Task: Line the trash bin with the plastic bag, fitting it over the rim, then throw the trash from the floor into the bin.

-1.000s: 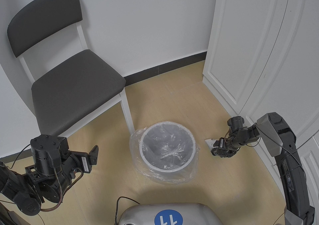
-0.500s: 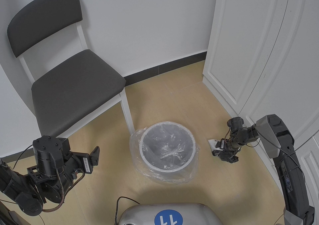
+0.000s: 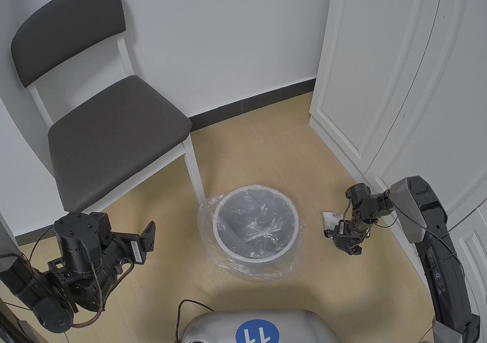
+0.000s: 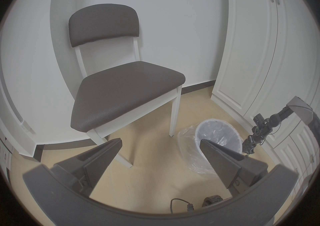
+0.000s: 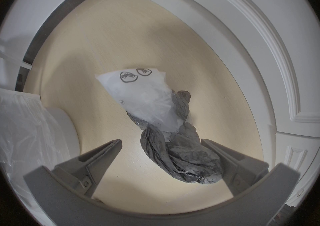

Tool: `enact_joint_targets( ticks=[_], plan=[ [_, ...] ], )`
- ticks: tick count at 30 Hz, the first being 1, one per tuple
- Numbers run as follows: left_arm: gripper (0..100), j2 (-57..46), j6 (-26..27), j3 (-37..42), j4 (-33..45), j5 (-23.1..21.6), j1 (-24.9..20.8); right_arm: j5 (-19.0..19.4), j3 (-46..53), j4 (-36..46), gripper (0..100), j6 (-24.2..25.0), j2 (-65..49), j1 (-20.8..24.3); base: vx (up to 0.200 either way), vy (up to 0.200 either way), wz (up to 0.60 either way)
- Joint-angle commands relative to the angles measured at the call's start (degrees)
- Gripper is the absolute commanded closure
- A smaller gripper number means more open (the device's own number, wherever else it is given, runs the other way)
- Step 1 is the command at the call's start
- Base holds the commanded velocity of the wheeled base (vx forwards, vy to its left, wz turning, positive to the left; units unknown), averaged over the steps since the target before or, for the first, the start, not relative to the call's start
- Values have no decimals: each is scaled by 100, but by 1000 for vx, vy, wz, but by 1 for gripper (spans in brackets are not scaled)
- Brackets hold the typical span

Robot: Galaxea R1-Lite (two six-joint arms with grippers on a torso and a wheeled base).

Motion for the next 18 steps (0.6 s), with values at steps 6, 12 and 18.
enact_joint_targets(
  ticks=[6, 12, 18],
  plan=[
    [0, 204, 12, 55, -50, -1, 0, -26, -7, 15, 100, -19, 42, 4, 0, 0, 0],
    [0, 204, 12, 55, -50, 8, 0, -70, -7, 32, 100, -54, 42, 4, 0, 0, 0],
    [0, 204, 12, 55, -59, 8, 0, -272, -7, -3, 100, 17, 33, 83, 0, 0, 0]
  ],
)
